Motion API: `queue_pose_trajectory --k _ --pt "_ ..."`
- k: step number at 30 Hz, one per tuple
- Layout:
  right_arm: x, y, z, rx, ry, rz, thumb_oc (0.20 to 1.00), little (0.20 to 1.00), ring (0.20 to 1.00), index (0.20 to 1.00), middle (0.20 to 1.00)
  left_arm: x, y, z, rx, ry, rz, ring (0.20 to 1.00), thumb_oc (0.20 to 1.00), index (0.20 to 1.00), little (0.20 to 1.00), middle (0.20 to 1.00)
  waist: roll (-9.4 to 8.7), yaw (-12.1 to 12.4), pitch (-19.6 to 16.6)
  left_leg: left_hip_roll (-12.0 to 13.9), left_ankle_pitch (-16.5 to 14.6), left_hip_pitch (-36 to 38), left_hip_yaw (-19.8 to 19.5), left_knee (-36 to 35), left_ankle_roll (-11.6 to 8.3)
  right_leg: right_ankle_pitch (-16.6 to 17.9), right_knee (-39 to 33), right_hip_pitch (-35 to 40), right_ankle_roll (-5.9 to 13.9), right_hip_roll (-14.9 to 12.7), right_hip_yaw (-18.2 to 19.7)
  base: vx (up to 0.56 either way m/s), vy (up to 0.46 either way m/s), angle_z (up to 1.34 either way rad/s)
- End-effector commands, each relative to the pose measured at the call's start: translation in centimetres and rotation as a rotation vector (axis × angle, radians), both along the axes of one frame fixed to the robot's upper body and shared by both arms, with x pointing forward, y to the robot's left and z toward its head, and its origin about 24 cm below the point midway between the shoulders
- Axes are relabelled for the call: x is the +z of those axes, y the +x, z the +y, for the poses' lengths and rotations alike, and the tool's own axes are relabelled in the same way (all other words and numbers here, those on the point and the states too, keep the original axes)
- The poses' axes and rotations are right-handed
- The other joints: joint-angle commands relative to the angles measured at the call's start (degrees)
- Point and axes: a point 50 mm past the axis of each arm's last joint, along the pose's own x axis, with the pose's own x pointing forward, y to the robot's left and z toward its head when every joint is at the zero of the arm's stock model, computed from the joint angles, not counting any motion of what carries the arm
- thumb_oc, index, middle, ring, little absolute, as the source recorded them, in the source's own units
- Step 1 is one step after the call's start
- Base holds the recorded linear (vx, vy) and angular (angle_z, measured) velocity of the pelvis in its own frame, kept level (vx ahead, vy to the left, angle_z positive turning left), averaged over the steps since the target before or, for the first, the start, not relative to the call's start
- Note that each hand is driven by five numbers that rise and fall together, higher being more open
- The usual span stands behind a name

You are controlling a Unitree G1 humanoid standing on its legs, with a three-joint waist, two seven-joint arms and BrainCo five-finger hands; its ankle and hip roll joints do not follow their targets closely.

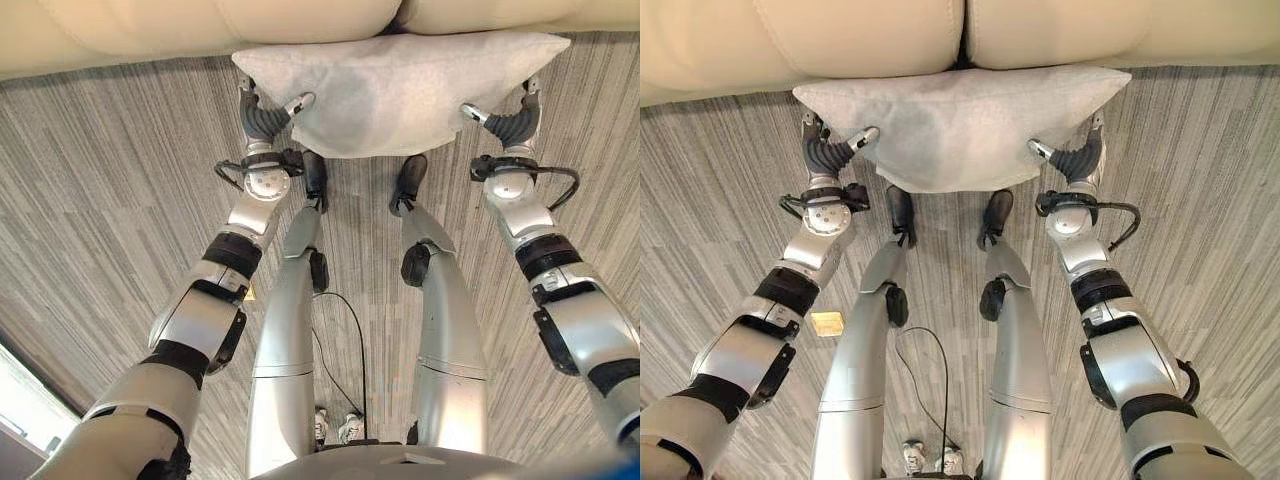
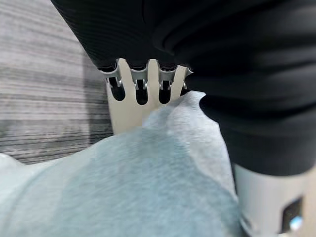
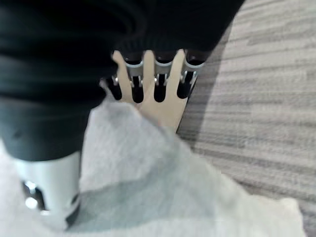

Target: Pick up all the scattered cushions and arrange them neatly on the sofa.

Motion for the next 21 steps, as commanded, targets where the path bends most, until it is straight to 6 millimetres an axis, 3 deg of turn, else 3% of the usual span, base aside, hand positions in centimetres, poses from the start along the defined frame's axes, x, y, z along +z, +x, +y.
queue_pose_trajectory --k 1,4,5,10,15,16,17,18,19,21 --pt "0.8 0.2 1.2 0.102 -0.002 -0.018 1.000 1.000 1.000 1.000 1.000 -1.0 -0.1 0.2 -0.028 -0.023 0.018 1.000 1.000 1.000 1.000 1.000 2.31 -0.2 -2.1 -0.8 -1.9 -2.5 -3.6 0.2 -2.70 -2.4 2.5 -0.2 8.07 0.4 3.8 0.04 -0.002 0.01" --pt "1.7 0.5 2.0 0.141 -0.016 -0.029 1.000 1.000 1.000 1.000 1.000 -0.1 0.1 -0.4 -0.058 -0.012 0.000 1.000 1.000 1.000 1.000 1.000 2.41 -0.1 -2.1 -0.7 -1.9 -3.3 -3.6 0.7 -2.65 -2.6 3.1 -1.2 8.03 0.5 3.9 0.00 0.000 0.00" --pt "2.9 0.8 3.0 0.179 -0.043 -0.041 1.000 1.000 1.000 1.000 1.000 1.1 0.3 -1.2 -0.093 -0.002 -0.025 1.000 1.000 1.000 1.000 1.000 2.54 -0.1 -2.0 -0.7 -1.8 -4.4 -3.6 1.3 -2.58 -2.6 3.7 -2.1 8.02 0.5 4.1 0.00 0.000 0.00" --pt "5.3 1.2 6.0 0.256 -0.111 -0.072 1.000 1.000 1.000 1.000 1.000 3.6 0.6 -3.6 -0.159 0.031 -0.074 1.000 1.000 1.000 1.000 1.000 2.86 0.0 -1.9 -0.7 -1.8 -6.1 -3.6 2.3 -2.43 -2.7 5.1 -4.0 8.06 0.7 4.3 0.00 0.000 0.00" --pt "7.1 1.2 9.4 0.338 -0.030 -0.112 1.000 1.000 1.000 1.000 1.000 5.7 0.5 -7.6 -0.253 -0.029 -0.095 1.000 1.000 1.000 1.000 1.000 3.39 0.1 -2.5 -0.8 -1.8 -7.8 -3.7 3.3 -2.13 -2.8 5.9 -5.6 7.93 1.2 4.5 0.00 0.000 0.00" --pt "7.2 1.2 9.7 0.350 -0.011 -0.119 0.871 0.871 0.871 0.871 0.871 6.0 0.4 -8.0 -0.263 -0.029 -0.098 1.000 1.000 1.000 1.000 1.000 3.49 0.1 -2.7 -0.8 -1.8 -8.0 -3.7 3.5 -2.10 -2.8 6.1 -5.8 7.90 1.3 4.6 0.00 0.000 0.00" --pt "7.7 1.0 10.1 0.371 0.013 -0.139 0.329 0.329 0.329 0.329 0.329 6.6 0.2 -8.5 -0.289 -0.045 -0.121 1.000 1.000 1.000 1.000 1.000 3.66 0.2 -3.0 -0.9 -1.8 -7.9 -3.5 3.5 -2.09 -2.9 6.2 -5.9 7.85 1.5 4.6 0.00 0.000 0.00" --pt "7.7 1.0 10.1 0.371 0.013 -0.139 0.200 0.200 0.200 0.200 0.200 6.6 0.2 -8.5 -0.289 -0.045 -0.121 0.576 0.576 0.576 0.576 0.576 3.66 0.2 -3.0 -0.9 -1.8 -8.0 -3.5 3.5 -2.09 -2.9 6.2 -5.9 7.85 1.5 4.6 0.00 0.000 0.00" --pt "8.1 0.8 10.3 0.388 0.041 -0.166 0.200 0.200 0.200 0.200 0.200 7.0 -0.1 -8.6 -0.305 -0.072 -0.143 0.200 0.200 0.200 0.200 0.200 3.82 0.2 -3.5 -0.9 -1.8 -7.9 -3.6 3.5 -2.16 -3.0 6.0 -5.8 7.83 1.6 4.6 0.00 0.000 0.00" --pt "8.5 0.5 10.4 0.399 0.062 -0.195 0.200 0.200 0.200 0.200 0.200 7.4 -0.3 -8.3 -0.313 -0.101 -0.165 0.200 0.200 0.200 0.200 0.200 3.91 0.3 -4.0 -0.9 -1.8 -7.8 -3.8 3.4 -2.20 -3.1 6.1 -5.7 7.82 1.8 4.6 0.00 0.000 0.00"
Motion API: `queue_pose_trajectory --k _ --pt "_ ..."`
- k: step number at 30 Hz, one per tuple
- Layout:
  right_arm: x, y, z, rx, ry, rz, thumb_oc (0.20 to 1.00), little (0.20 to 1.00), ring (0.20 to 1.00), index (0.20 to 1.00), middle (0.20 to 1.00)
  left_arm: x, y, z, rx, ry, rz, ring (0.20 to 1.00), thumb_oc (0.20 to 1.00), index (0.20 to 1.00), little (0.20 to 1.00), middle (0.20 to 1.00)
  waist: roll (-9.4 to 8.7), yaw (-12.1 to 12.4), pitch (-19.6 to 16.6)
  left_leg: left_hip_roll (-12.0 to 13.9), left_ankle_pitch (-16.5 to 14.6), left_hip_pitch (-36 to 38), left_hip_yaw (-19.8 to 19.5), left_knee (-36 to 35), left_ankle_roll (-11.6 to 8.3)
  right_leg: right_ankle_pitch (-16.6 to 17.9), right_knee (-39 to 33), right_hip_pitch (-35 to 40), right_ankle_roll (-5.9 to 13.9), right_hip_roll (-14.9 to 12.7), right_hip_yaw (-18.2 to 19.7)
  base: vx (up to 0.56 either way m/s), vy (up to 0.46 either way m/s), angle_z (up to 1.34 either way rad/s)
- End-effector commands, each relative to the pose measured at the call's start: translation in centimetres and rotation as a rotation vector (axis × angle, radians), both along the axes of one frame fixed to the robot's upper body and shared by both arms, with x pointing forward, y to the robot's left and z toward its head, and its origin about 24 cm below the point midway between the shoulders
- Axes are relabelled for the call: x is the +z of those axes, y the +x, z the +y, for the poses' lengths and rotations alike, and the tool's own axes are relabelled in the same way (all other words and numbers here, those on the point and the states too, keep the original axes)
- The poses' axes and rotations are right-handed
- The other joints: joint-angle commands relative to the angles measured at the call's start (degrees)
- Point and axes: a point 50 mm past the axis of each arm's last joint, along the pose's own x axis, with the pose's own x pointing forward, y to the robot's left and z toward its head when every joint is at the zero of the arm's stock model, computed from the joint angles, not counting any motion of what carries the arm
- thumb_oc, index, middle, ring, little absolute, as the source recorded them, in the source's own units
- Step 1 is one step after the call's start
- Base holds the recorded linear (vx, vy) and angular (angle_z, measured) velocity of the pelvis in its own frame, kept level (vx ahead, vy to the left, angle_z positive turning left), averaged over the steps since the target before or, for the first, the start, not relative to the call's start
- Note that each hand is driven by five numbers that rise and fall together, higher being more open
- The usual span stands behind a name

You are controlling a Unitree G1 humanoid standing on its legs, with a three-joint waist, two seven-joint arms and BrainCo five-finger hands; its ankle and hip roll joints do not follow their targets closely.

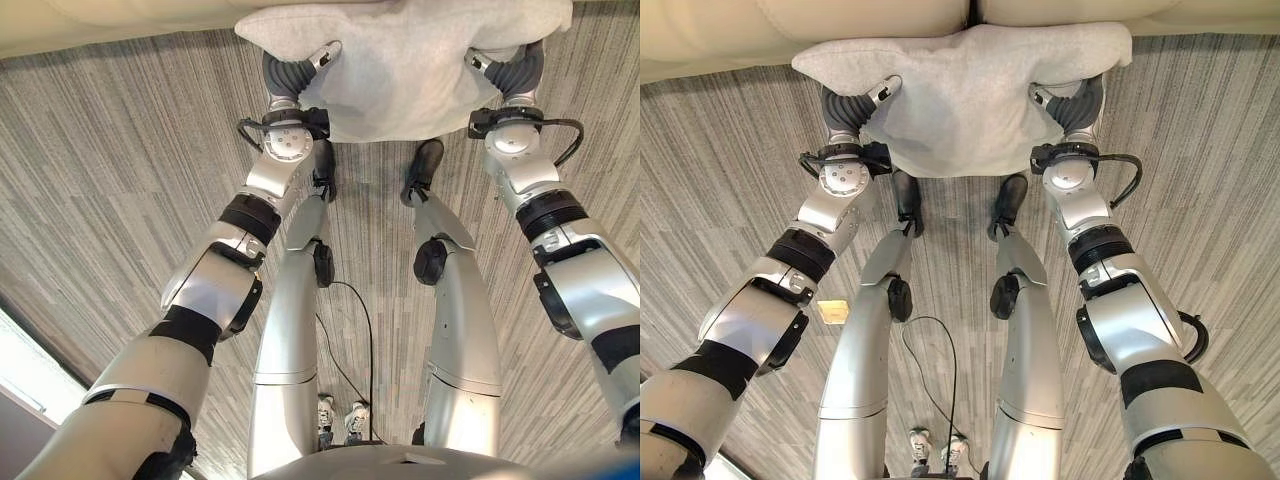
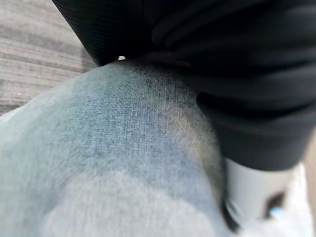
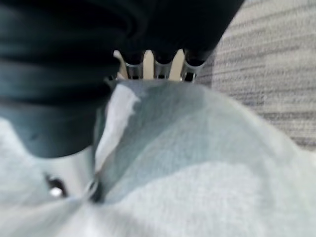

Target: Pick up all the scattered cushions and arrange them neatly on the sofa.

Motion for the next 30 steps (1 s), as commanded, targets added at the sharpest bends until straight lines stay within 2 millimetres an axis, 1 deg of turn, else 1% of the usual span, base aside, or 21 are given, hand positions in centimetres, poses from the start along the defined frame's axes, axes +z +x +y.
queue_pose_trajectory --k 1,3,6,7,8,9,11,14,15,16,17,18,19,20,21,23,24,25,26,29,30 --pt "2.9 -1.1 8.1 0.297 -0.014 -0.156 0.200 0.200 0.200 0.200 0.200 2.3 -1.3 -3.8 -0.170 -0.018 -0.130 0.200 0.200 0.200 0.200 0.200 2.18 -1.4 -3.8 -1.7 -1.6 0.3 -3.7 -0.6 -1.56 -3.1 2.5 2.5 8.07 2.0 4.1 0.00 0.000 0.00" --pt "2.8 -1.4 8.0 0.302 0.009 -0.173 0.200 0.200 0.200 0.200 0.200 2.0 -1.4 -3.2 -0.163 -0.043 -0.131 0.200 0.200 0.200 0.200 0.200 2.21 -1.3 -4.3 -1.6 -1.7 1.3 -3.7 -0.8 -1.57 -3.1 2.5 3.4 8.04 2.2 3.9 0.00 0.000 0.00" --pt "1.4 -2.0 7.4 0.307 0.084 -0.191 0.200 0.200 0.200 0.200 0.200 0.5 -1.8 -2.4 -0.164 -0.097 -0.116 0.200 0.200 0.200 0.200 0.200 2.37 -1.2 -5.2 -1.4 -1.4 5.8 -3.6 -3.3 -1.92 -3.1 1.5 7.4 8.06 2.5 3.0 -0.04 -0.015 -0.02" --pt "1.1 -2.2 7.2 0.309 0.096 -0.196 0.200 0.200 0.200 0.200 0.200 0.1 -2.0 -2.3 -0.169 -0.101 -0.116 0.200 0.200 0.200 0.200 0.200 2.42 -1.2 -5.2 -1.3 -1.4 7.0 -3.5 -3.8 -2.08 -3.2 1.3 8.5 8.07 2.6 2.7 -0.06 -0.025 0.01" --pt "0.0 -2.5 6.9 0.308 0.104 -0.190 0.200 0.200 0.200 0.200 0.200 -0.9 -2.6 -2.3 -0.180 -0.128 -0.114 0.200 0.200 0.200 0.200 0.200 2.35 -1.2 -5.4 -1.2 -1.2 10.1 -3.7 -5.1 -2.55 -3.3 0.7 11.5 8.09 2.5 1.9 -0.04 -0.026 0.02" --pt "-0.2 -2.6 6.9 0.307 0.104 -0.187 0.200 0.200 0.200 0.200 0.200 -1.0 -2.6 -2.3 -0.180 -0.128 -0.110 0.200 0.200 0.200 0.200 0.200 2.41 -1.2 -5.2 -1.2 -1.1 10.6 -3.8 -5.3 -2.57 -3.3 0.5 12.0 8.09 2.5 1.8 -0.06 -0.063 0.02" --pt "-2.5 -3.5 6.7 0.323 0.088 -0.165 0.200 0.200 0.200 0.200 0.200 -3.2 -3.7 -2.2 -0.205 -0.158 -0.093 0.200 0.200 0.200 0.200 0.200 2.28 -1.3 -5.9 -0.6 -0.9 17.2 -4.4 -7.9 -3.83 -3.4 -1.5 18.7 7.85 2.2 0.4 -0.04 -0.076 0.06" --pt "-5.1 -4.7 6.8 0.356 0.107 -0.130 0.200 0.200 0.200 0.200 0.200 -5.6 -4.8 -2.1 -0.227 -0.177 -0.054 0.200 0.200 0.200 0.200 0.200 1.97 -1.4 -6.7 -0.2 -0.8 23.9 -5.3 -10.3 -4.72 -3.4 -4.8 25.7 7.56 1.9 -1.3 0.02 -0.092 0.05" --pt "-7.2 -5.8 6.7 0.379 0.129 -0.103 0.200 0.200 0.200 0.200 0.200 -6.8 -5.7 -1.8 -0.239 -0.204 -0.046 0.200 0.200 0.200 0.200 0.200 1.45 -1.5 -7.7 0.0 -0.9 29.3 -5.9 -12.6 -5.37 -3.4 -7.4 30.7 7.49 1.9 -2.1 0.06 -0.113 0.05" --pt "-8.2 -6.2 6.6 0.384 0.125 -0.077 0.200 0.200 0.200 0.200 0.200 -7.7 -6.2 -2.0 -0.255 -0.201 -0.024 0.200 0.200 0.200 0.200 0.200 1.29 -1.5 -8.0 -0.1 -1.0 31.6 -6.1 -12.8 -5.41 -3.3 -8.7 33.4 7.35 1.7 -2.7 -0.03 -0.111 0.11" --pt "-9.0 -6.7 6.5 0.389 0.135 -0.063 0.200 0.200 0.200 0.200 0.200 -8.4 -6.6 -2.1 -0.268 -0.203 -0.011 0.200 0.200 0.200 0.200 0.200 1.08 -1.5 -8.3 -0.1 0.7 33.5 -6.1 -13.9 -5.37 -1.6 -10.7 35.6 6.75 2.0 -3.8 -0.06 -0.077 0.13" --pt "-11.0 -7.6 6.4 0.398 0.151 -0.012 0.200 0.200 0.200 0.200 0.200 -10.1 -7.4 -2.2 -0.280 -0.208 0.031 0.200 0.200 0.200 0.200 0.200 0.74 -1.5 -8.8 0.0 0.5 39.3 -6.5 -15.4 -5.67 -1.4 -13.7 41.7 6.68 2.1 -4.9 -0.06 -0.083 0.08" --pt "-11.9 -8.0 6.4 0.401 0.159 0.010 0.200 0.200 0.200 0.200 0.200 -10.8 -7.7 -2.1 -0.282 -0.205 0.050 0.200 0.200 0.200 0.200 0.200 0.59 -1.5 -8.9 0.0 0.5 41.9 -6.6 -16.1 -5.78 -1.4 -14.7 44.4 6.65 2.3 -5.4 0.02 -0.061 0.05" --pt "-11.9 -8.0 6.4 0.400 0.159 0.010 0.200 0.200 0.200 0.200 0.200 -10.8 -7.7 -2.1 -0.282 -0.205 0.051 0.200 0.200 0.200 0.200 0.200 0.61 -1.5 -8.7 0.1 0.5 42.3 -6.6 -16.2 -5.79 -1.3 -14.9 44.8 6.65 2.4 -5.5 0.05 -0.076 0.07" --pt "-14.0 -9.3 6.1 0.402 0.182 0.063 0.200 0.200 0.200 0.200 0.200 -12.5 -8.7 -1.9 -0.285 -0.192 0.093 0.200 0.200 0.200 0.200 0.200 0.06 -1.5 -9.0 0.5 0.2 50.2 -6.4 -17.7 -6.12 -1.5 -18.0 53.7 6.57 2.8 -6.5 0.09 -0.081 0.05" --pt "-15.3 -10.1 5.5 0.386 0.198 0.100 0.200 0.200 0.200 0.200 0.200 -13.6 -9.3 -1.4 -0.276 -0.178 0.118 0.200 0.200 0.200 0.200 0.200 -0.35 -1.5 -9.1 0.9 -0.2 55.6 -5.8 -18.6 -6.30 -1.8 -20.3 59.8 6.33 3.3 -7.3 0.09 -0.065 0.02" --pt "-15.3 -10.1 5.5 0.386 0.198 0.101 0.200 0.200 0.200 0.200 0.200 -13.6 -9.4 -1.4 -0.276 -0.178 0.118 0.200 0.200 0.200 0.200 0.200 -0.35 -1.5 -8.9 0.9 -0.2 55.9 -5.8 -18.7 -6.31 -1.8 -20.4 60.1 6.33 3.3 -7.3 0.05 -0.024 0.10" --pt "-15.7 -10.6 5.3 0.386 0.205 0.108 0.200 0.200 0.200 0.200 0.200 -13.9 -9.8 -1.2 -0.274 -0.185 0.125 0.200 0.200 0.200 0.200 0.200 -0.48 -1.5 -9.3 1.0 -0.4 58.2 -5.6 -19.3 -6.35 -1.9 -21.5 62.7 6.30 3.6 -7.5 0.12 -0.015 0.10" --pt "-16.8 -11.3 4.8 0.380 0.201 0.145 0.200 0.200 0.200 0.200 0.200 -14.9 -10.4 -0.5 -0.262 -0.183 0.149 0.200 0.200 0.200 0.200 0.200 -0.68 -1.6 -10.3 1.1 -0.5 62.4 -5.2 -20.5 -6.46 -1.9 -24.0 67.7 6.39 4.3 -7.8 0.18 -0.019 0.10" --pt "-17.5 -12.1 4.5 0.379 0.192 0.171 0.200 0.200 0.200 0.200 0.200 -15.7 -11.1 0.2 -0.246 -0.172 0.172 0.200 0.200 0.200 0.200 0.200 -0.81 -1.7 -11.8 1.4 -0.3 67.1 -4.8 -22.9 -6.48 -1.5 -26.9 72.4 6.71 4.8 -8.0 0.13 0.006 0.05" --pt "-18.1 -12.6 4.2 0.371 0.184 0.194 0.200 0.200 0.200 0.200 0.200 -16.4 -11.8 0.8 -0.233 -0.184 0.193 0.200 0.200 0.200 0.200 0.200 -0.87 -1.7 -13.4 1.5 -0.7 70.8 -4.1 -24.5 -6.54 -1.6 -28.8 76.3 7.02 5.3 -7.6 0.17 0.035 0.03"
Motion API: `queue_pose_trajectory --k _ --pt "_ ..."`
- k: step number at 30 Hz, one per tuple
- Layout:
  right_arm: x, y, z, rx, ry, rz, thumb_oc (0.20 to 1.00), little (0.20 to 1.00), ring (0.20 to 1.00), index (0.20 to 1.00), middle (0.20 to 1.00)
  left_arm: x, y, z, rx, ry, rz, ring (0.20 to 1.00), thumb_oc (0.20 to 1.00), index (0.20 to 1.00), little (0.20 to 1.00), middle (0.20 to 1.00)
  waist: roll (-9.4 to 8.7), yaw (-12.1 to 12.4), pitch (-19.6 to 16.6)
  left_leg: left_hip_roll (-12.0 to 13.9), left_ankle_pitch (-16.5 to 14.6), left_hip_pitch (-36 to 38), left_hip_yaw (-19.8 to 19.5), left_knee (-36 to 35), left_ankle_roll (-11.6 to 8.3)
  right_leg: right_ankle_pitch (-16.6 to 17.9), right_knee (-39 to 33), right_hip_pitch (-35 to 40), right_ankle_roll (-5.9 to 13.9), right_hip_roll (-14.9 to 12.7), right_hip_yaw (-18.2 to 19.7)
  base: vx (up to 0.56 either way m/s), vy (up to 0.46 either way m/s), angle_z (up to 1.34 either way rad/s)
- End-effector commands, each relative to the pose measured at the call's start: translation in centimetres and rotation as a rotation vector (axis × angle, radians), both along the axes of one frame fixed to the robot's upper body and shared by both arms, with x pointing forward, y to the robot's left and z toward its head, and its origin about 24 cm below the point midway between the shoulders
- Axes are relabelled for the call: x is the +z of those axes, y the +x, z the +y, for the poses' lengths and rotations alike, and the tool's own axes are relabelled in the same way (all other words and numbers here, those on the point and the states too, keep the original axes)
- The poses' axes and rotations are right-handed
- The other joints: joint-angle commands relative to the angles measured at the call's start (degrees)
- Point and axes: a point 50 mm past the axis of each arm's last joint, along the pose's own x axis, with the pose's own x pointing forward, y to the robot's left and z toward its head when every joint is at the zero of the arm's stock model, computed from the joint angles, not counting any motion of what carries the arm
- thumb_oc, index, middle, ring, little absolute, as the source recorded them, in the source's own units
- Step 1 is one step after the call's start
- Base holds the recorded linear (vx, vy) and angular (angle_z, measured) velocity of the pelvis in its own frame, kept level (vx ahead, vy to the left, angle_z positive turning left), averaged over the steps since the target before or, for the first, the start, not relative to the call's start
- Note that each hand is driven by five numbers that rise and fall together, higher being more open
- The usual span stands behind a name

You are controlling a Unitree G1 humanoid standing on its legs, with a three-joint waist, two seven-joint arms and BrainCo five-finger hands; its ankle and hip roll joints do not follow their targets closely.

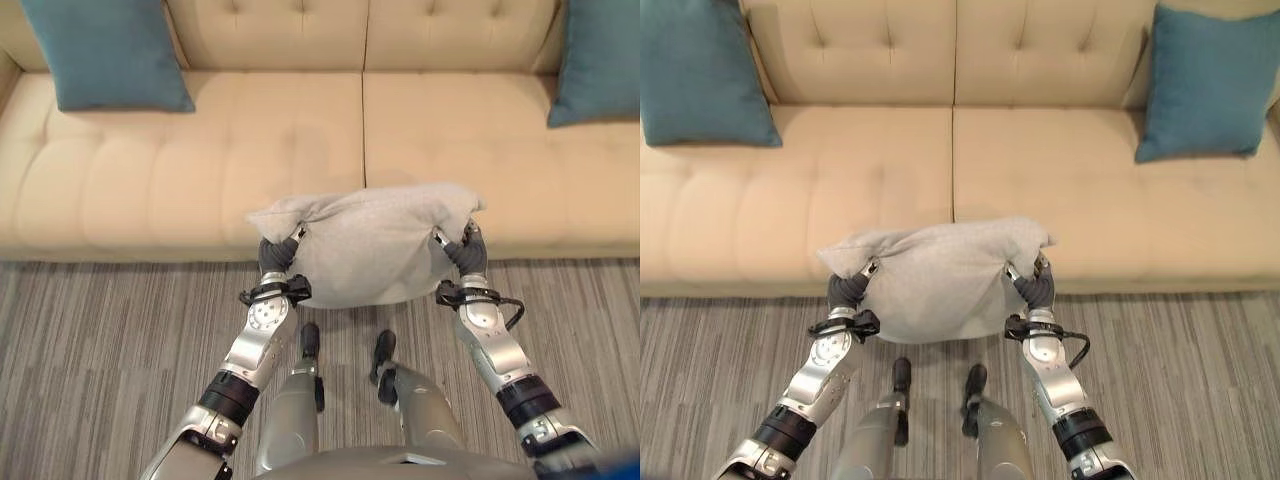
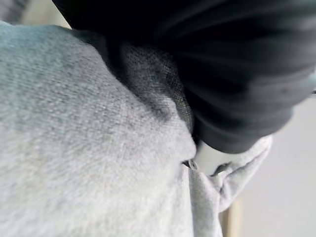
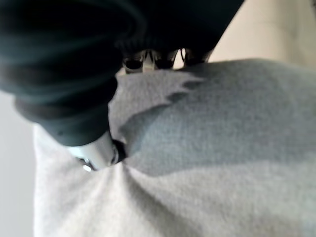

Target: Pick up all the scattered cushions and arrange them neatly on the sofa.

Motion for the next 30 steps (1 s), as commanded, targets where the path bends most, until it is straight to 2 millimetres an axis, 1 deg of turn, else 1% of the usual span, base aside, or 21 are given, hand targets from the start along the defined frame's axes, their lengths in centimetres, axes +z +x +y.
queue_pose_trajectory --k 1,3,4,5,6,7,9,11,12,13,14,16,17,19,21,23,25,26,28,30 --pt "4.8 1.0 2.1 0.130 -0.003 -0.241 0.200 0.200 0.200 0.200 0.200 4.9 0.9 -2.7 -0.134 -0.048 -0.260 0.200 0.200 0.200 0.200 0.200 0.53 -0.5 -2.9 -0.4 -1.5 4.3 1.5 -0.9 -3.17 -0.2 -4.9 6.7 5.29 0.2 0.6 0.17 0.044 -0.02" --pt "4.4 0.5 1.7 0.121 -0.008 -0.228 0.200 0.200 0.200 0.200 0.200 4.4 0.4 -2.4 -0.130 -0.042 -0.243 0.200 0.200 0.200 0.200 0.200 0.32 -0.8 -4.0 -0.8 -2.0 6.5 2.2 -1.1 -3.06 -0.2 -6.4 9.5 5.42 0.2 0.2 0.12 0.055 -0.04" --pt "4.3 0.1 1.2 0.106 -0.015 -0.224 0.200 0.200 0.200 0.200 0.200 3.9 0.1 -2.2 -0.125 -0.043 -0.224 0.200 0.200 0.200 0.200 0.200 0.13 -0.9 -4.8 -0.9 -2.9 8.6 3.0 -0.8 -3.03 -0.3 -7.5 12.0 5.64 0.2 -0.1 0.14 0.070 0.11" --pt "4.1 -0.1 1.2 0.107 -0.015 -0.217 0.200 0.200 0.200 0.200 0.200 3.6 -0.2 -2.2 -0.122 -0.047 -0.208 0.200 0.200 0.200 0.200 0.200 0.01 -0.9 -5.4 -1.0 -3.4 10.0 3.5 -1.2 -2.90 -0.3 -8.1 13.2 5.77 0.1 -0.2 0.14 0.088 0.17" --pt "4.1 -0.2 1.3 0.109 -0.015 -0.213 0.200 0.200 0.200 0.200 0.200 3.4 -0.3 -2.0 -0.120 -0.043 -0.200 0.200 0.200 0.200 0.200 0.200 -0.06 -0.8 -5.7 -1.1 -3.8 11.1 3.8 -1.5 -2.72 -0.2 -8.4 14.1 5.95 0.2 0.0 0.16 0.121 0.14" --pt "3.8 -0.4 1.3 0.113 -0.015 -0.199 0.200 0.200 0.200 0.200 0.200 2.8 -0.7 -1.9 -0.118 -0.049 -0.175 0.200 0.200 0.200 0.200 0.200 -0.10 -0.5 -6.4 -1.5 -4.4 13.2 3.8 -2.5 -2.12 -0.2 -8.4 15.7 6.38 0.0 0.5 0.15 0.142 0.05" --pt "3.7 -0.5 1.4 0.118 -0.013 -0.194 0.200 0.200 0.200 0.200 0.200 2.5 -0.9 -1.8 -0.120 -0.046 -0.162 0.200 0.200 0.200 0.200 0.200 -0.14 -0.3 -6.7 -1.6 -4.7 14.3 4.0 -3.1 -1.87 -0.1 -8.4 16.2 6.58 0.0 0.9 0.09 0.107 -0.08" --pt "3.6 -0.6 1.8 0.142 -0.006 -0.191 0.200 0.200 0.200 0.200 0.200 1.9 -1.4 -1.7 -0.126 -0.035 -0.139 0.200 0.200 0.200 0.200 0.200 0.01 0.1 -7.2 -2.1 -5.2 16.6 4.4 -4.5 -1.11 0.1 -7.9 17.1 7.24 -0.5 2.0 0.09 0.202 -0.18" --pt "3.8 -0.6 2.1 0.157 0.003 -0.199 0.200 0.200 0.200 0.200 0.200 1.8 -1.6 -1.5 -0.128 -0.025 -0.135 0.200 0.200 0.200 0.200 0.200 0.08 0.6 -7.4 -2.5 -5.4 17.5 4.2 -5.5 -0.52 0.3 -6.8 16.7 7.87 -0.7 3.0 0.08 0.236 -0.23" --pt "3.9 -0.6 2.2 0.161 0.006 -0.205 0.200 0.200 0.200 0.200 0.200 1.8 -1.6 -1.4 -0.130 -0.019 -0.136 0.200 0.200 0.200 0.200 0.200 0.20 0.8 -7.3 -2.7 -5.4 17.8 4.1 -6.0 -0.19 0.4 -5.4 15.9 8.11 -1.0 3.3 0.02 0.264 -0.50" --pt "4.3 -0.5 2.7 0.176 0.012 -0.225 0.200 0.200 0.200 0.200 0.200 1.9 -1.6 -1.2 -0.130 -0.004 -0.139 0.200 0.200 0.200 0.200 0.200 0.76 1.2 -6.6 -3.0 -5.7 18.3 4.2 -6.3 0.97 0.3 0.3 13.9 8.91 -2.0 4.3 0.00 0.202 -0.50" --pt "4.6 -0.4 3.1 0.195 0.012 -0.236 0.200 0.200 0.200 0.200 0.200 2.0 -1.6 -1.1 -0.130 0.004 -0.144 0.200 0.200 0.200 0.200 0.200 1.20 1.2 -6.0 -3.2 -5.9 19.1 4.1 -6.7 1.71 0.3 5.0 11.9 9.47 -2.6 5.5 0.02 0.146 -0.47" --pt "4.7 -0.5 3.2 0.196 0.006 -0.244 0.200 0.200 0.200 0.200 0.200 2.1 -1.5 -1.3 -0.132 0.003 -0.149 0.200 0.200 0.200 0.200 0.200 1.21 0.5 -5.4 -3.4 -6.0 19.3 3.3 -6.8 2.02 0.2 6.3 10.0 9.17 -1.1 8.9 0.05 0.063 -0.25" --pt "4.7 -0.5 3.1 0.201 -0.008 -0.244 0.200 0.200 0.200 0.200 0.200 2.0 -1.5 -1.3 -0.134 -0.003 -0.151 0.200 0.200 0.200 0.200 0.200 1.14 0.0 -5.5 -3.8 -5.8 19.3 3.0 -7.2 2.08 0.2 3.6 9.1 8.45 0.5 11.9 0.08 0.008 0.07" --pt "4.9 -0.3 3.1 0.204 -0.008 -0.252 0.200 0.200 0.200 0.200 0.200 2.1 -1.4 -1.4 -0.137 -0.005 -0.155 0.200 0.200 0.200 0.200 0.200 1.02 -0.2 -5.7 -4.2 -5.8 19.1 2.7 -7.4 2.03 1.2 0.0 8.2 8.04 1.4 12.7 0.09 -0.043 0.23" --pt "5.0 -0.2 3.1 0.202 -0.013 -0.254 0.200 0.200 0.200 0.200 0.200 2.2 -1.3 -1.4 -0.134 -0.010 -0.158 0.200 0.200 0.200 0.200 0.200 0.94 -0.5 -5.4 -4.2 -6.0 19.1 2.2 -7.2 1.83 2.3 -1.4 6.9 8.17 1.7 12.4 0.09 -0.069 0.10" --pt "5.2 -0.2 3.0 0.203 -0.016 -0.258 0.200 0.200 0.200 0.200 0.200 2.3 -1.1 -1.4 -0.134 -0.012 -0.163 0.200 0.200 0.200 0.200 0.200 0.80 -0.7 -5.4 -4.3 -6.3 19.1 1.8 -6.8 1.79 2.5 -2.6 7.4 8.18 1.7 12.3 0.09 -0.074 0.24" --pt "5.1 -0.3 2.8 0.201 -0.033 -0.258 0.200 0.200 0.200 0.200 0.200 2.2 -1.2 -1.8 -0.143 -0.015 -0.160 0.200 0.200 0.200 0.200 0.200 0.21 -1.1 -5.8 -4.6 -7.0 19.4 1.3 -6.3 1.44 2.5 -4.6 9.1 7.47 2.2 12.9 0.14 -0.106 0.32" --pt "5.1 -0.4 2.3 0.185 -0.048 -0.257 0.200 0.200 0.200 0.200 0.200 2.3 -1.1 -2.1 -0.149 -0.034 -0.161 0.200 0.200 0.200 0.200 0.200 -0.17 -1.4 -6.1 -4.4 -8.0 19.3 0.8 -4.6 0.40 2.5 -5.5 10.3 7.01 2.5 12.4 0.17 -0.148 0.33" --pt "5.1 -0.7 1.6 0.165 -0.055 -0.255 0.200 0.200 0.200 0.200 0.200 2.2 -1.0 -2.6 -0.164 -0.046 -0.154 0.200 0.200 0.200 0.200 0.200 -0.75 -2.2 -6.3 -3.5 -9.6 18.6 0.8 -0.8 -0.49 2.0 -6.2 11.9 6.34 2.5 11.3 0.16 -0.164 0.59"
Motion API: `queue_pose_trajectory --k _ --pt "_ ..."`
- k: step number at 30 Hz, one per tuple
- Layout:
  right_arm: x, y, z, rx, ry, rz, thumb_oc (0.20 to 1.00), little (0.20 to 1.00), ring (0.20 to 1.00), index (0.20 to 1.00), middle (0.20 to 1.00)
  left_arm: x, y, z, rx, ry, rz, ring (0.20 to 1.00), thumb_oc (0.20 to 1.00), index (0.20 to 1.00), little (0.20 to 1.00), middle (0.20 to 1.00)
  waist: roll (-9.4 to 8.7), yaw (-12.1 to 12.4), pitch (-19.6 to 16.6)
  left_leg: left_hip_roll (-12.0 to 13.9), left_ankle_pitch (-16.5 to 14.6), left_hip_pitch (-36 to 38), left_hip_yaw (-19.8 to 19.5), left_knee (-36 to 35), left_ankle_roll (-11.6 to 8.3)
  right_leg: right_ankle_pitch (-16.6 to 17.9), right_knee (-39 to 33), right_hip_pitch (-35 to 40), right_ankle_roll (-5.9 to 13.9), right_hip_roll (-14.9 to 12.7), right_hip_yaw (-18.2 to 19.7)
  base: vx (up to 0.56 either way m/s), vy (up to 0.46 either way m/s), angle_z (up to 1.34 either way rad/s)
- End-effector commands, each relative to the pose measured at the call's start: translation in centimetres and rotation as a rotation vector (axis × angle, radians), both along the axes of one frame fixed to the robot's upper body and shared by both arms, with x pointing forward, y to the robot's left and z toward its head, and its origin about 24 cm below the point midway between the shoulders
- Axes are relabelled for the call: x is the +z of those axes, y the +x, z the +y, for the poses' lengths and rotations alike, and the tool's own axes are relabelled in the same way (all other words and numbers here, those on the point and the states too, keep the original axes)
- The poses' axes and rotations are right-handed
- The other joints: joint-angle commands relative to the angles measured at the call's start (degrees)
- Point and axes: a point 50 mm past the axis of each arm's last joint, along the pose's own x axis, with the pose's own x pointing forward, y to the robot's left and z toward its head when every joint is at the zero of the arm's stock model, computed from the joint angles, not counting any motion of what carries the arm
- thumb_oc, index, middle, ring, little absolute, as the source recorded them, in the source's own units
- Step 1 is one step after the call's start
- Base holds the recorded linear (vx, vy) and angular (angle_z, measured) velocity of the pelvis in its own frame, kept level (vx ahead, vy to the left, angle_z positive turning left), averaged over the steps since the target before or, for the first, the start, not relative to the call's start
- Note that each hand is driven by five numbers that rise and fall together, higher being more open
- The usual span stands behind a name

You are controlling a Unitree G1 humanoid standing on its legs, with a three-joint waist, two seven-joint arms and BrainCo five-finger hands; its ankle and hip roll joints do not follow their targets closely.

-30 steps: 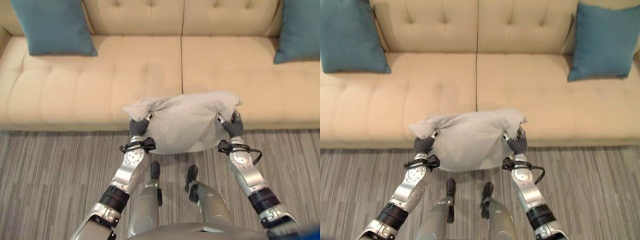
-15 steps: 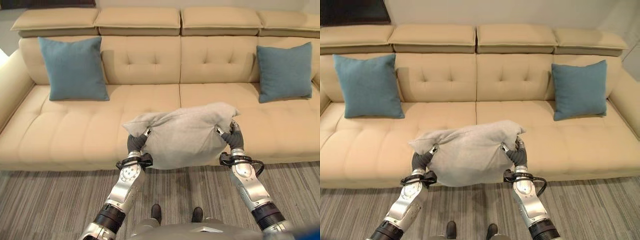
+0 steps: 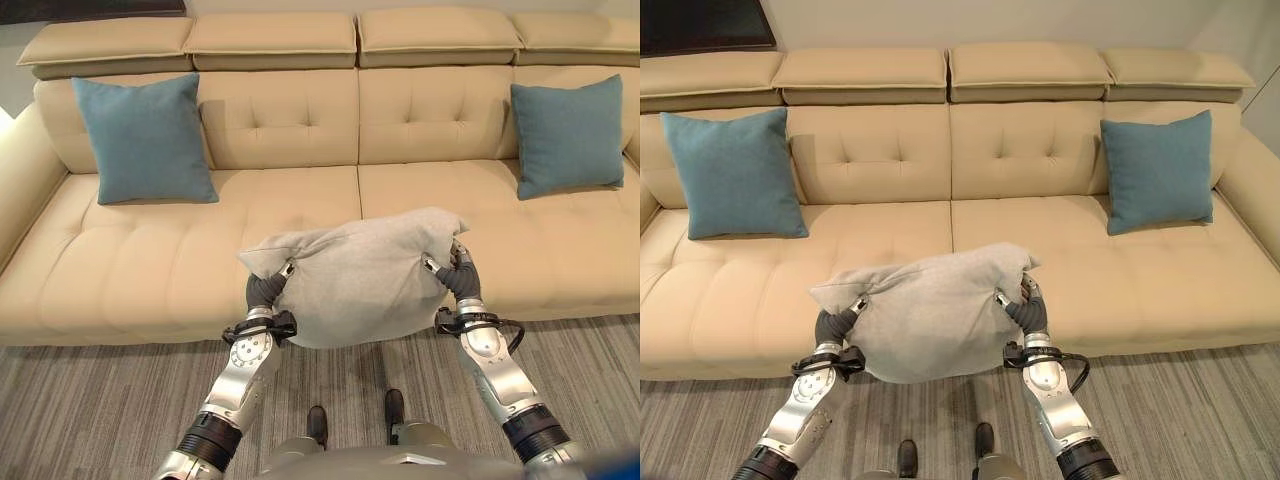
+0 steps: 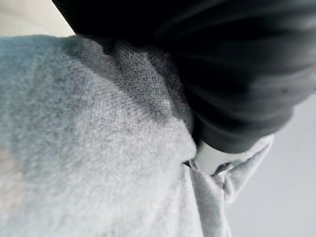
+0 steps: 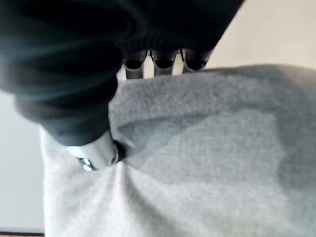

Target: Pick up all the scattered cushions and arrange them neatly on the sofa.

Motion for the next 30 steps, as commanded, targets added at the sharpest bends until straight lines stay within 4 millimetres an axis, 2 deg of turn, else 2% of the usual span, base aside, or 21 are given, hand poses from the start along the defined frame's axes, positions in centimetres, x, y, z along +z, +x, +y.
queue_pose_trajectory --k 1,2,3,7,9,13,15,19,20,23,24,25,26,30 --pt "5.7 1.2 1.7 0.075 0.058 -0.293 0.200 0.200 0.200 0.200 0.200 5.1 2.3 -3.7 -0.169 -0.040 -0.275 0.200 0.200 0.200 0.200 0.200 -2.41 -1.1 -1.4 -1.3 -9.8 0.8 1.7 10.6 -2.53 -5.6 7.5 -1.0 1.88 -0.2 -0.3 0.16 -0.203 0.58" --pt "5.8 1.1 1.2 0.059 0.065 -0.293 0.200 0.200 0.200 0.200 0.200 5.1 2.4 -4.0 -0.176 -0.050 -0.271 0.200 0.200 0.200 0.200 0.200 -3.11 -1.5 -0.8 -0.1 -9.9 -3.0 2.8 18.8 -3.56 -6.0 7.1 0.5 1.11 -0.7 -1.7 0.15 -0.203 0.97" --pt "5.6 1.0 0.9 0.054 0.063 -0.283 0.200 0.200 0.200 0.200 0.200 5.0 2.4 -4.0 -0.175 -0.052 -0.268 0.200 0.200 0.200 0.200 0.200 -3.36 -1.3 -0.2 1.0 -8.6 -6.3 3.9 24.2 -3.85 -6.5 6.5 1.6 0.38 -0.6 -2.5 0.14 -0.170 0.78" --pt "5.3 0.6 0.5 0.052 0.065 -0.265 0.200 0.200 0.200 0.200 0.200 4.7 2.1 -3.8 -0.184 -0.048 -0.254 0.200 0.200 0.200 0.200 0.200 -4.04 -0.7 -0.6 1.4 -8.6 -9.8 5.8 21.4 -2.61 -7.0 4.7 3.0 0.61 -0.8 -3.0 0.12 -0.045 0.24" --pt "5.2 0.6 0.5 0.047 0.076 -0.263 0.200 0.200 0.200 0.200 0.200 4.5 2.0 -3.7 -0.185 -0.036 -0.243 0.200 0.200 0.200 0.200 0.200 -3.85 -0.2 -0.8 1.4 -6.4 -11.6 6.5 18.5 -2.57 -7.6 4.1 3.9 0.64 -0.4 -2.7 0.15 0.014 0.14" --pt "5.2 0.7 0.6 0.033 0.097 -0.266 0.200 0.200 0.200 0.200 0.200 4.5 1.8 -3.4 -0.172 -0.040 -0.243 0.200 0.200 0.200 0.200 0.200 -3.30 1.1 -0.5 1.5 -2.5 -15.2 5.1 16.3 -3.54 -9.3 4.0 5.9 0.24 0.3 -1.4 0.16 0.063 -0.05" --pt "5.2 0.5 0.9 0.045 0.098 -0.264 0.200 0.200 0.200 0.200 0.200 4.3 1.5 -3.5 -0.181 -0.044 -0.235 0.200 0.200 0.200 0.200 0.200 -2.63 1.1 -1.3 1.3 -2.6 -12.6 5.3 12.5 -3.19 -10.3 4.6 6.6 0.42 0.7 -1.2 0.23 0.123 -0.25" --pt "5.3 0.6 1.4 0.064 0.101 -0.268 0.200 0.200 0.200 0.200 0.200 4.4 1.4 -3.4 -0.185 -0.031 -0.238 0.200 0.200 0.200 0.200 0.200 -2.28 1.3 -2.1 0.1 -2.9 -9.1 5.6 10.1 -2.37 -11.1 7.5 6.8 0.99 -0.3 -0.2 0.19 0.141 -0.53" --pt "5.5 0.8 1.7 0.080 0.104 -0.280 0.200 0.200 0.200 0.200 0.200 4.5 1.6 -3.3 -0.191 -0.012 -0.245 0.200 0.200 0.200 0.200 0.200 -2.02 1.5 -2.4 -0.5 -3.7 -7.1 6.4 8.9 -1.53 -11.5 10.6 6.1 1.77 -1.2 0.1 0.16 0.174 -0.40" --pt "6.3 1.2 2.7 0.117 0.117 -0.313 0.200 0.200 0.200 0.200 0.200 5.1 1.8 -2.8 -0.180 0.020 -0.275 0.200 0.200 0.200 0.200 0.200 -0.67 1.5 -1.3 -0.9 -5.3 -4.0 7.8 8.3 0.79 -7.6 23.1 0.1 4.51 -3.4 0.5 0.19 0.229 -0.30" --pt "6.6 1.4 3.4 0.144 0.131 -0.325 0.200 0.200 0.200 0.200 0.200 5.1 1.6 -2.1 -0.160 0.028 -0.283 0.200 0.200 0.200 0.200 0.200 0.27 1.6 -0.7 -1.1 -6.0 -2.0 8.7 7.2 1.26 -6.4 23.6 -3.7 4.90 -4.7 -1.3 0.13 0.117 -0.42" --pt "6.6 1.4 3.4 0.144 0.130 -0.325 0.200 0.200 0.200 0.200 0.200 5.1 1.6 -2.1 -0.160 0.028 -0.283 0.200 0.200 0.200 0.200 0.200 0.29 1.6 -0.7 -1.1 -6.0 -2.0 8.7 7.1 1.24 -6.5 23.7 -3.7 4.88 -4.7 -1.3 0.21 0.089 -0.45" --pt "6.6 1.5 3.5 0.154 0.121 -0.327 0.200 0.200 0.200 0.200 0.200 5.0 1.5 -2.0 -0.160 0.023 -0.283 0.200 0.200 0.200 0.200 0.200 0.70 1.0 -0.7 -1.5 -6.2 -0.6 8.1 6.1 1.19 -6.9 20.0 -5.5 4.08 -3.3 -1.1 0.15 0.003 -0.40" --pt "7.0 1.7 3.5 0.159 0.117 -0.346 0.200 0.200 0.200 0.200 0.200 5.2 1.7 -2.0 -0.155 0.019 -0.295 0.200 0.200 0.200 0.200 0.200 0.13 0.3 -0.5 -2.4 -6.7 1.1 7.3 4.9 0.80 -3.9 10.8 -6.1 4.40 -2.8 -2.0 0.13 -0.060 -0.02"
